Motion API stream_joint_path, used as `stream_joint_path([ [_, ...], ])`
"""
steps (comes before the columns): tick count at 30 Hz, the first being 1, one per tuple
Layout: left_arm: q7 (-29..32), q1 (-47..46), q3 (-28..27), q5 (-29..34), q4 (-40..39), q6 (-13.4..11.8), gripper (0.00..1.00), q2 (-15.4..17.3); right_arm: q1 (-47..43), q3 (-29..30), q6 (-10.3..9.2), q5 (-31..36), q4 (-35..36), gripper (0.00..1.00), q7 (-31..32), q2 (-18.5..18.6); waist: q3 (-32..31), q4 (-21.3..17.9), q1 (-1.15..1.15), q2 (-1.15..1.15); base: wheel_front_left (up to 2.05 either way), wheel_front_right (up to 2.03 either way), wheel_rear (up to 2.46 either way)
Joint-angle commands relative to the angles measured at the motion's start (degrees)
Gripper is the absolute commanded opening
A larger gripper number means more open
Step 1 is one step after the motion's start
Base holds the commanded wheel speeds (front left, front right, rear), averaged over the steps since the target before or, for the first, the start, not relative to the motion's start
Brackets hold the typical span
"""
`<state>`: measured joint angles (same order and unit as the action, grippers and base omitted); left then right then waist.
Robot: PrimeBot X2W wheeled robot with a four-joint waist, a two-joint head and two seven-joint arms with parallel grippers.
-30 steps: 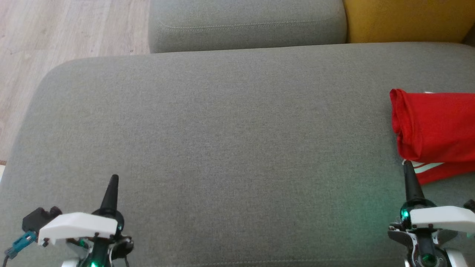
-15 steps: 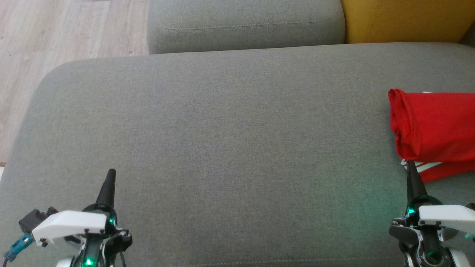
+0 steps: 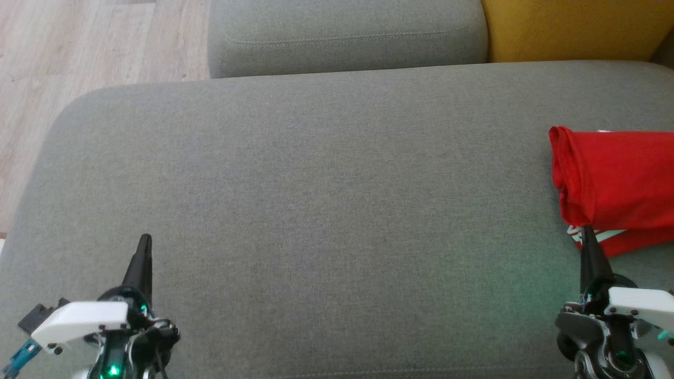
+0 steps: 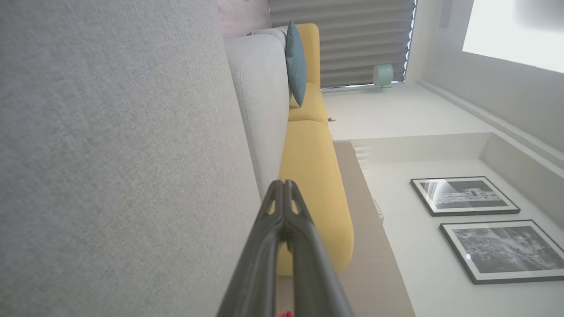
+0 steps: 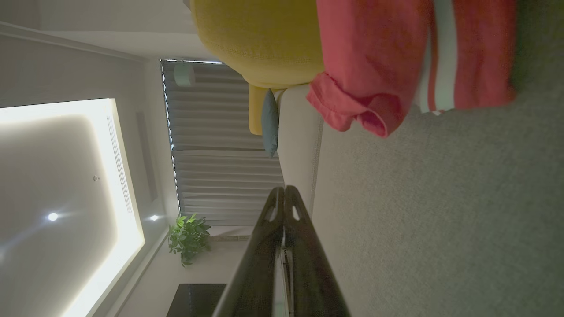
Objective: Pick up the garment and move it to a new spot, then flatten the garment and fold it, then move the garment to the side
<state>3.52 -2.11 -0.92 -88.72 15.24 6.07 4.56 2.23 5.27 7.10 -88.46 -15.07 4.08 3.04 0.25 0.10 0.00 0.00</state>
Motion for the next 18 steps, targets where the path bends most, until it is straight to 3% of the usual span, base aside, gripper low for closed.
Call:
stream_joint_path([
  [1, 0.5, -3.6, -2.5, -1.8, -1.5, 0.6, 0.00, 0.2, 3.3, -0.9, 0.37, -1.9, 1.6, 0.00, 0.5, 1.2, 0.0, 0.0, 0.00, 0.00, 0.00, 0.00, 0.00],
  [6, 1.3, -3.9, -3.6, -4.9, -1.3, 1.4, 0.00, -0.2, 3.8, -0.6, 0.39, -5.1, 1.2, 0.00, 0.9, 1.2, -0.1, -0.1, 0.00, 0.00, 0.00, 0.00, 0.00],
  [18, 1.6, -3.9, -3.9, -4.9, -1.3, 1.4, 0.00, -0.5, 3.8, -0.4, 0.39, -5.0, 1.1, 0.00, 1.1, 1.0, -0.1, -0.1, 0.00, 0.00, 0.00, 0.00, 0.00],
])
